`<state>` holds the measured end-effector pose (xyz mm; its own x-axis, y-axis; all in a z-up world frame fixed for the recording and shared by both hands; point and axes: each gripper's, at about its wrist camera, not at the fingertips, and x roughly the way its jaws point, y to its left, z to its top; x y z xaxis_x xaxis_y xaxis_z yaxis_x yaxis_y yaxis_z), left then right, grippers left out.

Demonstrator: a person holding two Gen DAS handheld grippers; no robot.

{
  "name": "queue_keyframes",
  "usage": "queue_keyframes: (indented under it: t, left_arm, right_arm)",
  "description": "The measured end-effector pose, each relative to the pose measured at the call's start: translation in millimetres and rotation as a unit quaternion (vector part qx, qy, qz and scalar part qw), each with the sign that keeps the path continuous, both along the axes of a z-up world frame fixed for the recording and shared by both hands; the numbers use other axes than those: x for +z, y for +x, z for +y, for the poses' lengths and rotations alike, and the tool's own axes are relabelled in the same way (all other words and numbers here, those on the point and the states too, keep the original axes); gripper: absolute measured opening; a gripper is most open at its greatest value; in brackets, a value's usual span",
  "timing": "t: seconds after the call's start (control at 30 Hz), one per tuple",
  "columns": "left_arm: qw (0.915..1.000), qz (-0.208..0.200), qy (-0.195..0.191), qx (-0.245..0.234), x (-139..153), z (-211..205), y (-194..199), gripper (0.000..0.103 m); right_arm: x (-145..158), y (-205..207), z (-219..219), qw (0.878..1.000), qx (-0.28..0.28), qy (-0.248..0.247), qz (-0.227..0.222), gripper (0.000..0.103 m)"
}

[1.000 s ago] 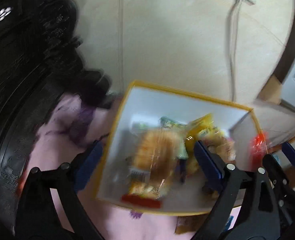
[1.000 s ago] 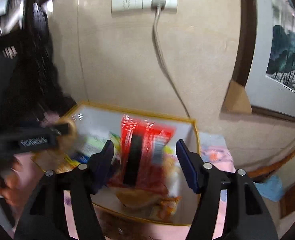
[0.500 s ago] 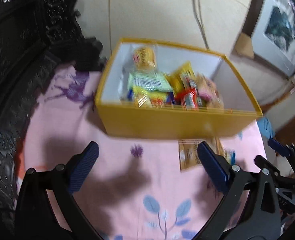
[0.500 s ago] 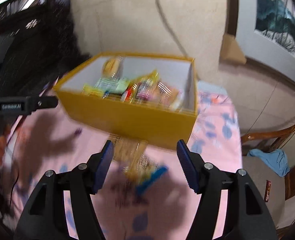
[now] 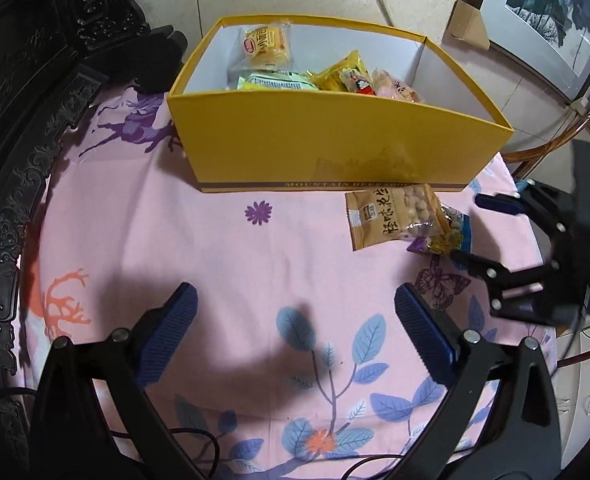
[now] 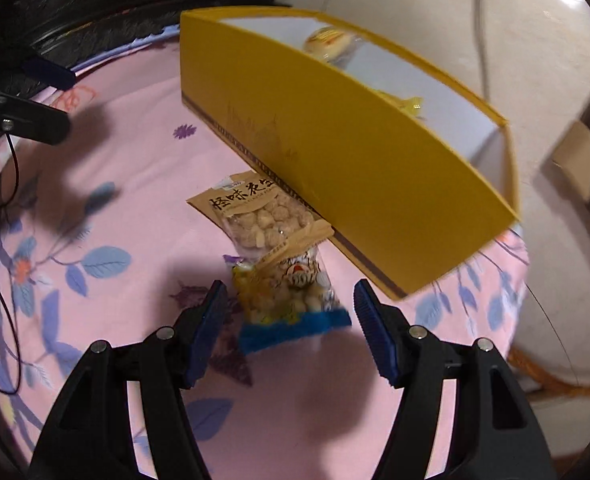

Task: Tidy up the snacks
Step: 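Grasp the blue-bottomed cartoon candy bag with the right tool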

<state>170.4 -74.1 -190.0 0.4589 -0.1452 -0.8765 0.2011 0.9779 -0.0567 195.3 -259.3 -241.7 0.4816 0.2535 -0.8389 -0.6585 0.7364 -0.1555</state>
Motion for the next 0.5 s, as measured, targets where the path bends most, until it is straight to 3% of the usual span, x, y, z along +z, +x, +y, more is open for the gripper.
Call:
queue_keyframes:
  t: [0.2,0.37,0.5]
  left_arm:
    - [1.0,0.008,0.002,0.001,-3,1,0,0.101]
    - [0.9998,0.018,0.01,-0.002,-8,-2,5,0.101]
    - [0.9995,0.027,0.011,-0.008,-15,-8,10,0.101]
  right_arm:
    - [-15,25,-3,0.996,0.037,0.044,0.061,0.066]
    - [-27,23,3,0.994,0.076,0.041,0.068,0.066]
    - [-31,27,-8,0.992,0.063,0.086,0.068,0.078]
